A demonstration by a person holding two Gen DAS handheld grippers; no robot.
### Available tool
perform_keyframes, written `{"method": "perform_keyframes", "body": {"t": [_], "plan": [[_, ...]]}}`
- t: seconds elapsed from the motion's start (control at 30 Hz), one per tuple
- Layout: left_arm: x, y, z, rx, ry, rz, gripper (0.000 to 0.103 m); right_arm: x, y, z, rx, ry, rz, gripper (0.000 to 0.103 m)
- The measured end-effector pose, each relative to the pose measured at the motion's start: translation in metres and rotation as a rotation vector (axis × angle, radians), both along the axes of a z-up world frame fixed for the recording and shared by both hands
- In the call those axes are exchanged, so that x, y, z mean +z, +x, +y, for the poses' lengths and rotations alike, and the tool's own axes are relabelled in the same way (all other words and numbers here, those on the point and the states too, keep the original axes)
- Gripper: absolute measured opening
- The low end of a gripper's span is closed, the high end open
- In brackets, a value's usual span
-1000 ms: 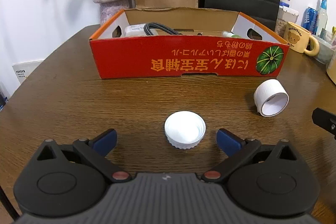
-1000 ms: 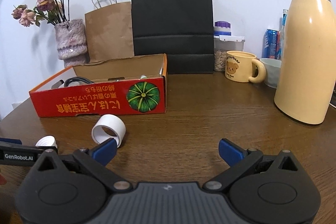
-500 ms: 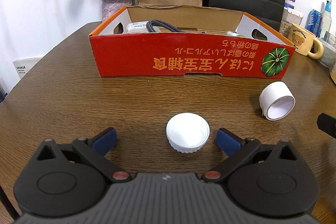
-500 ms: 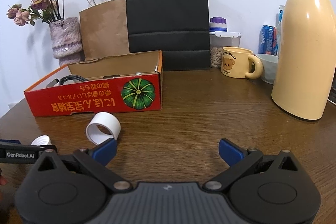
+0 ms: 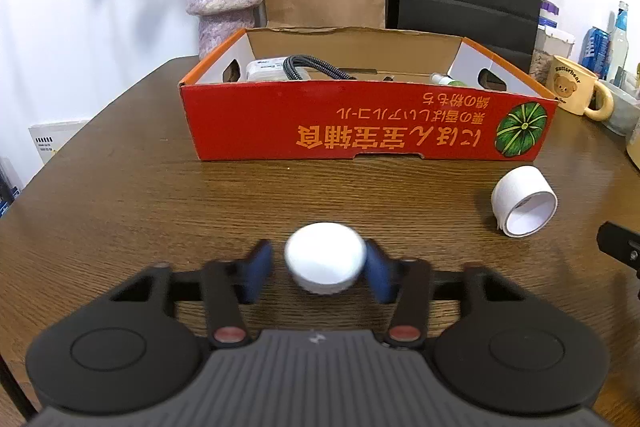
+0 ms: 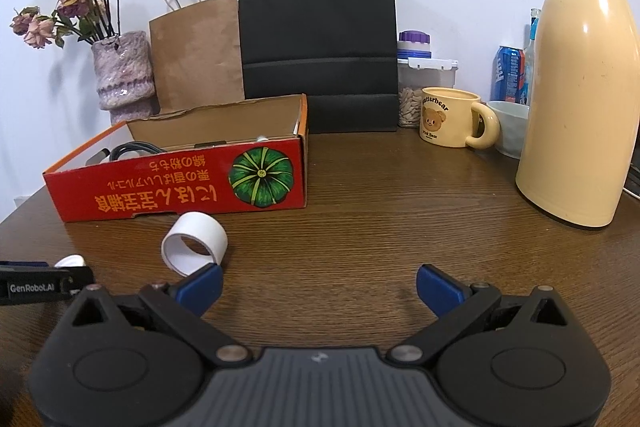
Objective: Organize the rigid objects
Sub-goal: 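Close the left gripper on the white round cap, then close the right gripper on the white tape roll, then carry the white cap and tape roll over the red box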
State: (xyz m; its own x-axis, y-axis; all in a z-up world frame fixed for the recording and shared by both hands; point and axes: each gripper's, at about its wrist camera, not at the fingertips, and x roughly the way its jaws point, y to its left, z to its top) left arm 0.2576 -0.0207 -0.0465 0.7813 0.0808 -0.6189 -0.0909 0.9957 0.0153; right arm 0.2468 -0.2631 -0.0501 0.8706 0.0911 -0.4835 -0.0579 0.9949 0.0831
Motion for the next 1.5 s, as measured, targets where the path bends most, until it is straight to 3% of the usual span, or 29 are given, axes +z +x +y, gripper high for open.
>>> {"method": "perform_keyframes", "body": {"t": [0.2,0.57,0.93,1.17,1.3,1.33,1.37,1.4,1.5], "plan": [[0.002,-0.002,0.000,-0.003,0.002,-0.010,0.041,0.000,0.000,0.000,-0.001,0.000,0.000,0.103],[0.029,-0.016,0.020,0.072,-0.008,-0.118,0.041,0.000,-0.001,0.012,0.045,-0.010,-0.025,0.103],[0.034,-0.015,0.040,0.124,-0.039,-0.123,0.041,0.004,0.012,0.053,0.154,-0.017,-0.024,0.103],[0.034,-0.014,0.041,0.120,-0.043,-0.119,0.041,0.005,0.040,0.078,0.152,-0.024,0.009,0.102],[0.034,-0.014,0.041,0.119,-0.046,-0.119,0.041,0.001,0.053,0.087,0.157,-0.041,0.058,0.084],[0.034,-0.014,0.041,0.119,-0.047,-0.119,0.041,-0.001,0.053,0.088,0.167,-0.043,0.070,0.073],[0.034,-0.014,0.041,0.119,-0.045,-0.121,0.041,-0.002,0.053,0.089,0.175,-0.046,0.079,0.052],[0.034,-0.014,0.041,0.119,-0.044,-0.121,0.041,-0.003,0.052,0.088,0.177,-0.046,0.085,0.043],[0.034,-0.015,0.040,0.119,-0.043,-0.122,0.041,-0.002,0.047,0.085,0.186,-0.033,0.078,0.043]]}}
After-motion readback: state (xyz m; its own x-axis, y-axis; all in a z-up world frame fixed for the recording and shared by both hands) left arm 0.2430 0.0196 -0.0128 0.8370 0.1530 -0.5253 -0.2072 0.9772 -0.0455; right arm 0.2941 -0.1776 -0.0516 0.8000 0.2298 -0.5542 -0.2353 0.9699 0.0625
